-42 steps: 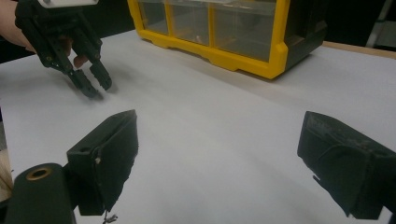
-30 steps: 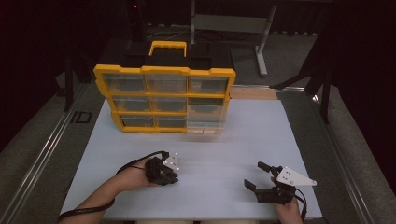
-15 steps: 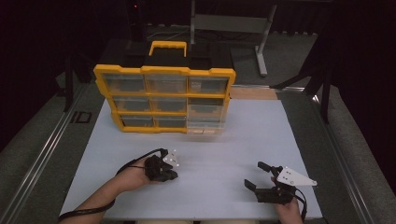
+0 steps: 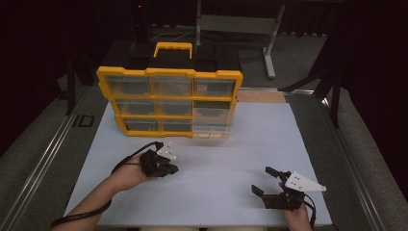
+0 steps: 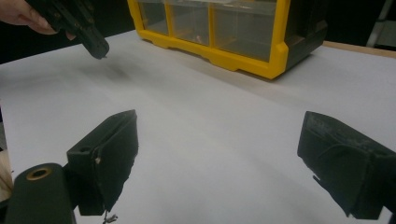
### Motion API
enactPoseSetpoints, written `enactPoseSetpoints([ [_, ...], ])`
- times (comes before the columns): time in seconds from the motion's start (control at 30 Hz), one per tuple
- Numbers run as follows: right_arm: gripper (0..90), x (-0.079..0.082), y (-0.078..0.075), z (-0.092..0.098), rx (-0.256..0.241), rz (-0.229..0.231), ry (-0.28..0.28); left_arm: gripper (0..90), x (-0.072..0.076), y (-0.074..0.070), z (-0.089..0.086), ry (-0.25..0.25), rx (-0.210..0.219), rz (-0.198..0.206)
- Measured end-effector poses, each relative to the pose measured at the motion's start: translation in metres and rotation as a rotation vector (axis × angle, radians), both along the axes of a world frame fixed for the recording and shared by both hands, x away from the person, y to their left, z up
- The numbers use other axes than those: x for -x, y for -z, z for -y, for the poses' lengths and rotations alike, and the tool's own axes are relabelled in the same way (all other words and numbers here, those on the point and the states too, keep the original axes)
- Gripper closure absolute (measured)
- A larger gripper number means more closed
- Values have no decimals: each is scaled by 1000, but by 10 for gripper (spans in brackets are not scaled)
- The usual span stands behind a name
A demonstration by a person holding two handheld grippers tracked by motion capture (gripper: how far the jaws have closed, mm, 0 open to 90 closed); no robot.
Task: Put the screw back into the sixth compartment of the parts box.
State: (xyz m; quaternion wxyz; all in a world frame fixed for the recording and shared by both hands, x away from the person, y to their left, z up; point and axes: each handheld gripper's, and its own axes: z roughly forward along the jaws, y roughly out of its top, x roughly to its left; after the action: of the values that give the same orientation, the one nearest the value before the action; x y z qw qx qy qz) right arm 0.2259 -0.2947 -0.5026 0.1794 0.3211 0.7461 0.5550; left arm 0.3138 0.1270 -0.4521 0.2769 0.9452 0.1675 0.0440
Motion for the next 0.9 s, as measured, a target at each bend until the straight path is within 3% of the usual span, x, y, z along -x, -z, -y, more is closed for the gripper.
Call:
enactPoseSetpoints([
  [0.5, 124, 0, 0, 1, -6, 4, 1, 884, -4, -57, -5, -15, 49, 67],
  [0.63, 124, 0, 0, 1, -9, 5, 3, 884, -7, -69, -5, -32, 52, 90],
  [0.73, 124, 0, -1, 2, -14, 6, 9, 884, -13, -88, -5, -74, 70, 110],
  [0.9, 124, 0, -1, 2, -10, 5, 5, 884, -19, -108, -4, -94, 84, 135],
])
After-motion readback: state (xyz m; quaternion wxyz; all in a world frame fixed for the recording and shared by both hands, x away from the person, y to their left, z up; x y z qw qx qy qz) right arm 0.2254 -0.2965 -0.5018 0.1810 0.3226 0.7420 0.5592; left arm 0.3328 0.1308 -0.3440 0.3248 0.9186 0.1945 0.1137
